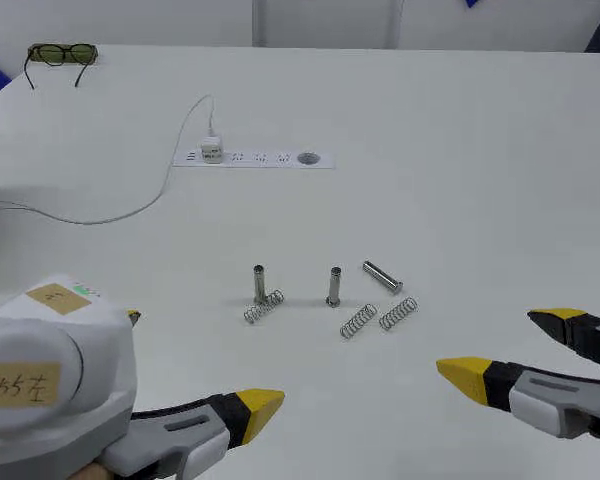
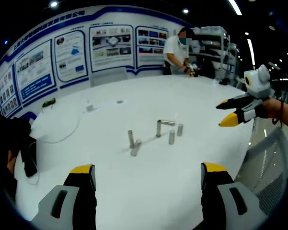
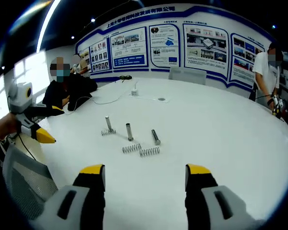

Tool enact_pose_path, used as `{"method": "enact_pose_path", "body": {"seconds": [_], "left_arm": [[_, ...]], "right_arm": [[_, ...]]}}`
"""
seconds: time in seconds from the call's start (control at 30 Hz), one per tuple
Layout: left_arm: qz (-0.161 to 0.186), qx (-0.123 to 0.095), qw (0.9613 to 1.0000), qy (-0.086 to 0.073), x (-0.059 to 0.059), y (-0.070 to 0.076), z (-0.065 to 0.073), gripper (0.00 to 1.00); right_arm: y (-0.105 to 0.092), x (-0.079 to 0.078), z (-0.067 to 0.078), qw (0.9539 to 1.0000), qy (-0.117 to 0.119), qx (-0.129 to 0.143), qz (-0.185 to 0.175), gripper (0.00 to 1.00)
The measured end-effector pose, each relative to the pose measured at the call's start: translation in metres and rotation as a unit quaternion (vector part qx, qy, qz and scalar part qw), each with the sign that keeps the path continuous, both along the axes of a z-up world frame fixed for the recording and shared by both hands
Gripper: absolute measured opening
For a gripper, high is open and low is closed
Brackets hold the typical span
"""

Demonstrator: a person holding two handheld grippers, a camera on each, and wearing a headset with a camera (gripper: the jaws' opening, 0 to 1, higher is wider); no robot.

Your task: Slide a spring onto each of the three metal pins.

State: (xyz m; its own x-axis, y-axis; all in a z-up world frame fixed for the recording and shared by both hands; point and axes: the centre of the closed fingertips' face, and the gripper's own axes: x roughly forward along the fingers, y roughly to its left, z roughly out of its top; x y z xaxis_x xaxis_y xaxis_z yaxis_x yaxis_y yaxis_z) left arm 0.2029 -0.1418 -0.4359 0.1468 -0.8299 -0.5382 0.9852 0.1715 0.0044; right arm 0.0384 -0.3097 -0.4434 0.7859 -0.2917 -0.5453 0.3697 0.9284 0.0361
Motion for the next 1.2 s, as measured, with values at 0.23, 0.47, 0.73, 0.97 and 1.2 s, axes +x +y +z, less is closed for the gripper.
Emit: {"method": "enact_pose_path", "body": {"seconds": [0.23,0.47,0.73,0.97,1.2], "left_arm": [[0.001,-0.007,0.9999,-0.01,0.003,-0.004,0.001,0.88],[0.002,-0.006,1.0,0.0,0.003,-0.005,-0.002,0.9],[-0.003,-0.009,1.0,0.003,0.003,-0.007,-0.003,0.92],[-0.008,-0.008,0.9999,0.001,0.003,-0.01,-0.005,0.95],[-0.012,-0.014,0.9998,0.006,0.002,-0.013,-0.007,0.97]], "right_arm": [[-0.007,0.016,0.0,0.9999,-0.004,0.011,0.008,0.6],[-0.014,0.035,0.001,0.9997,-0.005,0.012,0.021,0.57],[-0.022,0.052,-0.006,0.9991,0.008,0.013,0.039,0.54],[-0.033,0.067,-0.01,0.9983,0.021,0.012,0.052,0.46],[-0.039,0.084,-0.018,0.9969,0.035,0.015,0.069,0.41]]}}
